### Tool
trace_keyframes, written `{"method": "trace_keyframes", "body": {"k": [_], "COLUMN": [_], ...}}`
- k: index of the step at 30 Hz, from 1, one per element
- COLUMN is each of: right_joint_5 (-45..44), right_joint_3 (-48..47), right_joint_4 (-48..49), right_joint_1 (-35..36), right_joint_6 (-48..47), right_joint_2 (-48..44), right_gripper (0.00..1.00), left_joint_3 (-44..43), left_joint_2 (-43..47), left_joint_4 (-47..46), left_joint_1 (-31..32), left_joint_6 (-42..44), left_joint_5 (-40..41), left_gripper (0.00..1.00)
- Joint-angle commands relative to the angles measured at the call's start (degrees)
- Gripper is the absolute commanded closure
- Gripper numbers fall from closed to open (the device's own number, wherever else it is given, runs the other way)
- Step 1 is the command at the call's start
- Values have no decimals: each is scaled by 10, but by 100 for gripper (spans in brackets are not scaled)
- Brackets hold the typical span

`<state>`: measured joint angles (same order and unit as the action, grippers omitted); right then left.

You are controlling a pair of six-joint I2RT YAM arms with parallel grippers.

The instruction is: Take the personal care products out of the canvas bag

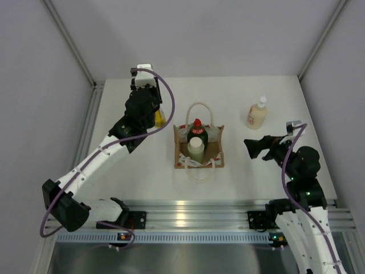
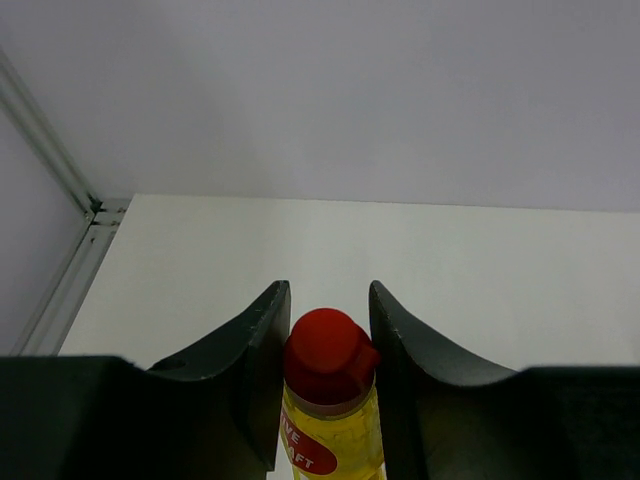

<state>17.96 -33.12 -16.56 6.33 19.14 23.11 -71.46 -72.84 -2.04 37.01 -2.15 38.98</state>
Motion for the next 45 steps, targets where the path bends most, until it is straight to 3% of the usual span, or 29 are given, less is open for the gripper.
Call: {"method": "trace_keyframes", "body": {"k": [1, 13, 25, 41, 45], "right_joint_5": [14, 40, 57, 60, 58], "right_joint_3": [-28, -9, 4, -2, -3], "right_joint_4": [-16, -31, -31, -37, -37], "right_joint_1": [3, 4, 4, 4, 4], "right_joint_6": [-1, 9, 9, 4, 4], "right_joint_2": [-11, -27, -34, -28, -29], "right_gripper": [0, 1, 0, 0, 0], "left_joint_3": [-9, 21, 68, 78, 70], "left_joint_2": [2, -78, -175, -230, -237], "left_joint_4": [-89, -172, -291, -291, -279], "left_joint_1": [-50, -180, -203, -204, -204], "left_joint_6": [-29, -48, -55, -66, -67], "left_joint_5": [-30, -81, -87, -80, -80], "left_gripper": [100, 100, 100, 100, 74]}}
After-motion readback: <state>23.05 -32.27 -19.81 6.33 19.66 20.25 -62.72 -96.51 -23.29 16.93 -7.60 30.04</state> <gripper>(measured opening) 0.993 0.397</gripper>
